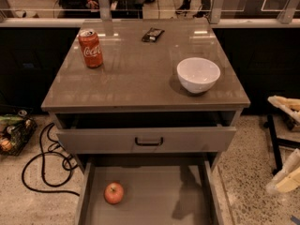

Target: Pick apple from middle drawer and place on counter

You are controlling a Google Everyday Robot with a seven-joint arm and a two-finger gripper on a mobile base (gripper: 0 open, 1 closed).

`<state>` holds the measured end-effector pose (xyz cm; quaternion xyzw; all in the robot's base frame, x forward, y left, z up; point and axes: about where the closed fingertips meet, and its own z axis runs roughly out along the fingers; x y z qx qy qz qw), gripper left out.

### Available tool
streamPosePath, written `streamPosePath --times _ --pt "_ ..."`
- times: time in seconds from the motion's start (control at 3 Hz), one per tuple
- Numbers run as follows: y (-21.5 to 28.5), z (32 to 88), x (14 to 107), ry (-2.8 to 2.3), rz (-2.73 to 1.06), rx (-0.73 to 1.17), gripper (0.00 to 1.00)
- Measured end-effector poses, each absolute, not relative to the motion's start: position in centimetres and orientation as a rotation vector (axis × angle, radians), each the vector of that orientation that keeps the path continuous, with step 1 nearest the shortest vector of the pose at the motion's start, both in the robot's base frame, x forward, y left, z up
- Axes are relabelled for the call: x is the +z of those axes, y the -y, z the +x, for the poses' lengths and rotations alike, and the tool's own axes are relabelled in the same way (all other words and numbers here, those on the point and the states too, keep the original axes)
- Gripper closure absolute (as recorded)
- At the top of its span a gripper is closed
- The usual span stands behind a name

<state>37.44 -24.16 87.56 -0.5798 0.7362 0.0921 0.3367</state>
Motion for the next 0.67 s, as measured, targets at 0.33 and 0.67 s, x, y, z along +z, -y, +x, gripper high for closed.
streamPosePath --times 0.33,0.67 --pt "21.12 36.83 80.61 -1.851 -1.533 0.316 0.00" --pt "20.90 37.35 79.84 -1.840 -1.535 0.328 0.00"
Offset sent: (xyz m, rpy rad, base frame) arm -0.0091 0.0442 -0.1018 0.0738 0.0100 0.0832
